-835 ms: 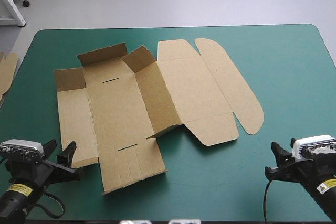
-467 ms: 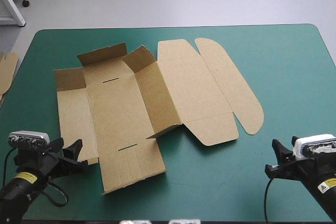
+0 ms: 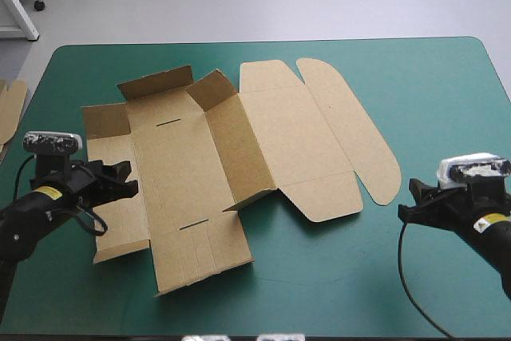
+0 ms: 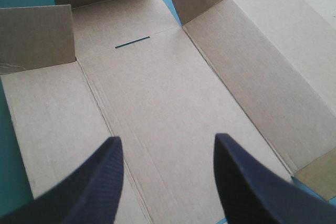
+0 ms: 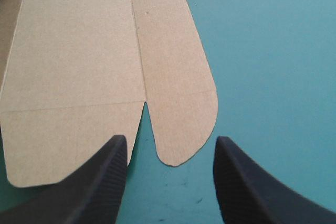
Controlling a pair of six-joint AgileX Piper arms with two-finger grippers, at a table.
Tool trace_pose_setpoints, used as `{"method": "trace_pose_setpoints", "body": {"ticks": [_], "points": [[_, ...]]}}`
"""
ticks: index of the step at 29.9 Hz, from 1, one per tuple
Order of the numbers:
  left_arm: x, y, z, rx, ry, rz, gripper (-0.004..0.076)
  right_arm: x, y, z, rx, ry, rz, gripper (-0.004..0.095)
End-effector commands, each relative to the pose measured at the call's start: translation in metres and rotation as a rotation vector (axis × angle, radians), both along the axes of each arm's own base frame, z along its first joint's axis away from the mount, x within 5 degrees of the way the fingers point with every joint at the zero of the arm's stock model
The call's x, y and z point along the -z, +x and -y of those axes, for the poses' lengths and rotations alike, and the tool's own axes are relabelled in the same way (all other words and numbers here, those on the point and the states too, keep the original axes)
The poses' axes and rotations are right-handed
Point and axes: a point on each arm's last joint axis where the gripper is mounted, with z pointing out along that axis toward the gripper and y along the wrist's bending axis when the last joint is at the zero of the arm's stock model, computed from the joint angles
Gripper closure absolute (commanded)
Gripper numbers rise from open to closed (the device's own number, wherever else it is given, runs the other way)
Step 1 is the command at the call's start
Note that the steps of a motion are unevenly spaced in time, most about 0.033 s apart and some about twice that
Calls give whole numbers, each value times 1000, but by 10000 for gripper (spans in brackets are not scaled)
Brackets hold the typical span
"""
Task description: Fold the box
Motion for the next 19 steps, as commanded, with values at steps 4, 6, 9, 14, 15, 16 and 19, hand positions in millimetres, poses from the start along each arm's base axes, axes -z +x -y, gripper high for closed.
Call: {"method": "trace_pose_setpoints", "body": {"ticks": [4,6,9,14,15,16,19], "points": [[-24,35,-2,-24,-12,47,344,-38,46,-1,-12,-11,62,427],[-28,45,-6,-48,20,38,344,-48,57,-2,-30,-9,72,426],[-36,59,-20,-112,44,40,344,-57,75,-5,-54,14,49,410],[-39,64,-66,-301,42,9,344,-66,101,-8,-94,3,10,335],[-39,61,-73,-328,40,0,344,-69,104,-8,-95,5,11,329],[-38,59,-82,-365,37,-9,344,-71,108,-8,-95,5,14,328],[-36,52,-97,-431,21,-39,344,-77,116,-9,-96,18,27,328]]}}
